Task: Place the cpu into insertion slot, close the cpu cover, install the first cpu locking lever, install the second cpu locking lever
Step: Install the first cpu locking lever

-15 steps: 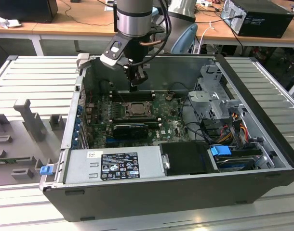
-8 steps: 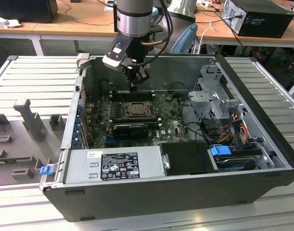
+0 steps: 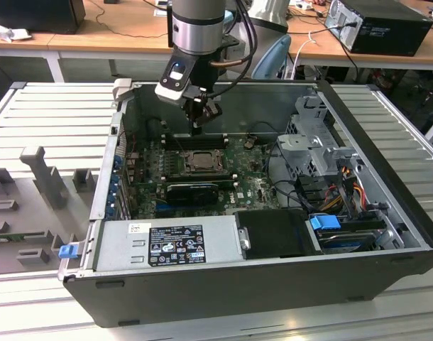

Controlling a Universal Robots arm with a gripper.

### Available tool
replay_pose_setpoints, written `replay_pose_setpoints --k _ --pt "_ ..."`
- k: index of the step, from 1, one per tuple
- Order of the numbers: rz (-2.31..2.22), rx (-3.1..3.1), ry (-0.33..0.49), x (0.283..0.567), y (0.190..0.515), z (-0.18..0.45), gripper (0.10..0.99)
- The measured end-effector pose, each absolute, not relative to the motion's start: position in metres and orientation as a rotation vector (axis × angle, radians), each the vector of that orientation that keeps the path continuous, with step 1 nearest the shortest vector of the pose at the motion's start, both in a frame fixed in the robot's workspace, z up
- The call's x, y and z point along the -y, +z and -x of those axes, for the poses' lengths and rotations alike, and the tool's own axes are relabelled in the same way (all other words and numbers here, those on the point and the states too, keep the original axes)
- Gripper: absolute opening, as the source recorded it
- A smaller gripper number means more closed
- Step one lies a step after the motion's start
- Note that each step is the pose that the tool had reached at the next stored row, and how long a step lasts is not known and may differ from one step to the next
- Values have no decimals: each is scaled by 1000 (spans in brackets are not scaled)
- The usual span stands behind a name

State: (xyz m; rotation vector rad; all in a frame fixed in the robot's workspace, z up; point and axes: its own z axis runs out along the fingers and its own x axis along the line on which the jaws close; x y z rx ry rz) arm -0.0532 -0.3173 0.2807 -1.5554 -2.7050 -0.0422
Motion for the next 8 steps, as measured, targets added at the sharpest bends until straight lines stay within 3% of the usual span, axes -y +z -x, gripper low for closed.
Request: replay_pose_setpoints --k 8 --pt "1406 2784 -41 317 281 53 106"
